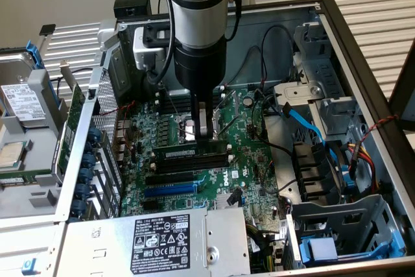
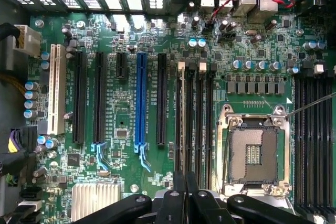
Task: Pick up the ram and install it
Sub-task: 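Insert the ram into the slot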
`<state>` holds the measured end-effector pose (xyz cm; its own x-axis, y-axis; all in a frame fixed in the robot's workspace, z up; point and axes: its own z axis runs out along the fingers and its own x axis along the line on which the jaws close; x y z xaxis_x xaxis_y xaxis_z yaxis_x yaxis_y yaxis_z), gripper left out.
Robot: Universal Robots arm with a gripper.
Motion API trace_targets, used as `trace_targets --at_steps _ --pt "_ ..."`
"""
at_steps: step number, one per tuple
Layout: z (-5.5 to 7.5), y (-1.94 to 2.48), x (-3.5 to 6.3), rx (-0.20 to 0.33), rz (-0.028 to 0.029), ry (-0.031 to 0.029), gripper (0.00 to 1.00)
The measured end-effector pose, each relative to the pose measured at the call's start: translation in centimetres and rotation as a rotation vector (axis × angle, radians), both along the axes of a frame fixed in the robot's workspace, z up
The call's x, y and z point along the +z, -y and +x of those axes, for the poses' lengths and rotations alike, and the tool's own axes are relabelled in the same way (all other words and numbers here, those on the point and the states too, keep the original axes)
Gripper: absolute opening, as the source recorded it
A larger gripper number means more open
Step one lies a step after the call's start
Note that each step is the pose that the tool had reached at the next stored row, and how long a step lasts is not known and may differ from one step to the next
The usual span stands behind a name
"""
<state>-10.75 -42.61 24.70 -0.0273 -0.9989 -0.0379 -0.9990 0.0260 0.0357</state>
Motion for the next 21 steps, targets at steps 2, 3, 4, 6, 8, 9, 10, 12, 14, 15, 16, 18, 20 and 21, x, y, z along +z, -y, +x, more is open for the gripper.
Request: trace_targets --at_steps 2,3,4,6,8,9,10,12,14,15,16,18,20,21 --pt "0.0 0.02 -0.03 0.0 -0.0003 -0.0002 0.12" --pt "0.0 0.03 -0.11 0.0 -0.0002 -0.0001 0.12" --pt "0.01 0.03 -0.14 0.0 -0.0001 0.0011 0.12" --pt "0.0 0.04 -0.16 0.0 0.0001 0.0012 0.12" --pt "0.0 0.05 -0.17 0.0 0.0001 0.0013 0.12" --pt "0.0 0.07 -0.18 0.0 0.0 0.0012 0.12" --pt "0.0 0.08 -0.19 0.0 0.0 0.0012 0.12" --pt "0.0 0.09 -0.21 0.0 -0.0002 0.0011 0.12" --pt "0.0 0.1 -0.26 -0.001 -0.0002 0.0011 0.12" --pt "0.0 0.1 -0.28 -0.001 -0.0002 0.0012 0.12" --pt "0.0 0.09 -0.31 -0.001 -0.0001 0.0013 0.12" --pt "0.0 0.1 -0.33 -0.002 -0.0003 0.0012 0.12" --pt "0.0 0.1 -0.37 -0.002 -0.0001 0.0013 0.12" --pt "0.0 0.1 -0.38 -0.003 -0.0002 0.0013 0.12"
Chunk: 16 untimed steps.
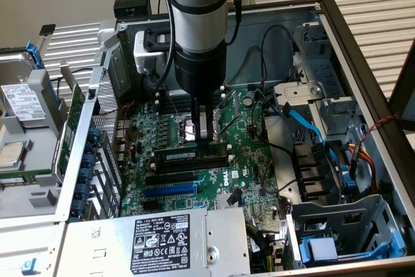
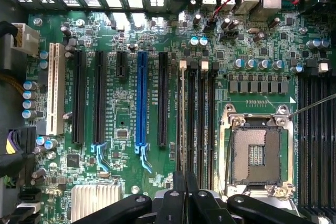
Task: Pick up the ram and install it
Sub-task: 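Insert the ram into the slot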
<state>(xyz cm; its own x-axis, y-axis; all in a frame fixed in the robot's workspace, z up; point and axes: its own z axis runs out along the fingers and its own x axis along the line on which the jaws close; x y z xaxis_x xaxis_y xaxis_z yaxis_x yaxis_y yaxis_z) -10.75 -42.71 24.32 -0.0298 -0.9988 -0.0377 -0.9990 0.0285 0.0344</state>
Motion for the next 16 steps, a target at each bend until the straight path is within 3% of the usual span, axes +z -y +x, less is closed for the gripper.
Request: trace_targets --at_steps 16 --pt "-0.06 0.03 -0.09 -0.008 0.0001 0.0034 0.12"
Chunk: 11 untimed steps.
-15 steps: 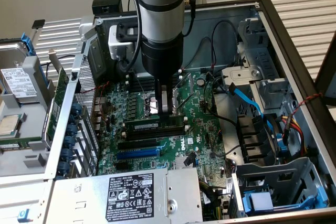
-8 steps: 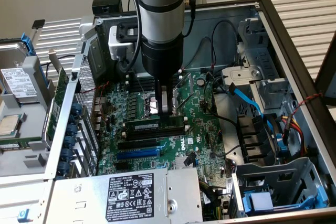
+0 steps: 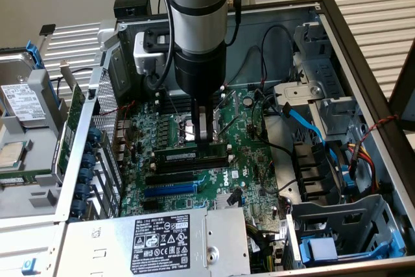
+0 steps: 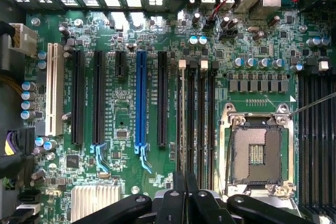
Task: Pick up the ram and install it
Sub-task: 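Insert the ram into the slot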
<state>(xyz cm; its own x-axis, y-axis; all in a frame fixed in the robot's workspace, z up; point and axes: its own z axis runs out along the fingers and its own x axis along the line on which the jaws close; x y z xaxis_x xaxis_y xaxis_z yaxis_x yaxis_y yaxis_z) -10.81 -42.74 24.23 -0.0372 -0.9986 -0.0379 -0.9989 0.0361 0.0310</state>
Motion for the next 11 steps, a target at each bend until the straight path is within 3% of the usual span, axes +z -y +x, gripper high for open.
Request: trace_targets --at_steps 11 --pt "0.01 0.03 -0.14 -0.001 -0.0001 0.0008 0.12"
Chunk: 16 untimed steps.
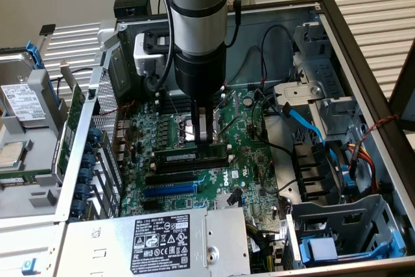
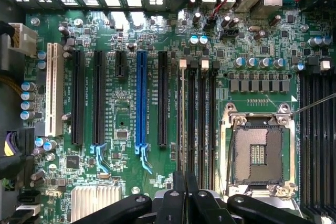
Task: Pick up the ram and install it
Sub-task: 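Insert the ram into the slot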
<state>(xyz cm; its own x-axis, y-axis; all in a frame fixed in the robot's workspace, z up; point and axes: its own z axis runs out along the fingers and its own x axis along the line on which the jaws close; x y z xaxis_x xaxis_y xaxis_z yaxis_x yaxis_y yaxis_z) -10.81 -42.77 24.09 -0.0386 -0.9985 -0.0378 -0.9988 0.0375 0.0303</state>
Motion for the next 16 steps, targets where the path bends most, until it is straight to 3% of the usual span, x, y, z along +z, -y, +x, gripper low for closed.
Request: trace_targets --at_steps 5,16 --pt "-0.03 -0.03 -0.06 -0.001 0.0002 0.0034 0.12" --pt "-0.1 -0.02 -0.1 -0.008 0.0 0.0043 0.12"
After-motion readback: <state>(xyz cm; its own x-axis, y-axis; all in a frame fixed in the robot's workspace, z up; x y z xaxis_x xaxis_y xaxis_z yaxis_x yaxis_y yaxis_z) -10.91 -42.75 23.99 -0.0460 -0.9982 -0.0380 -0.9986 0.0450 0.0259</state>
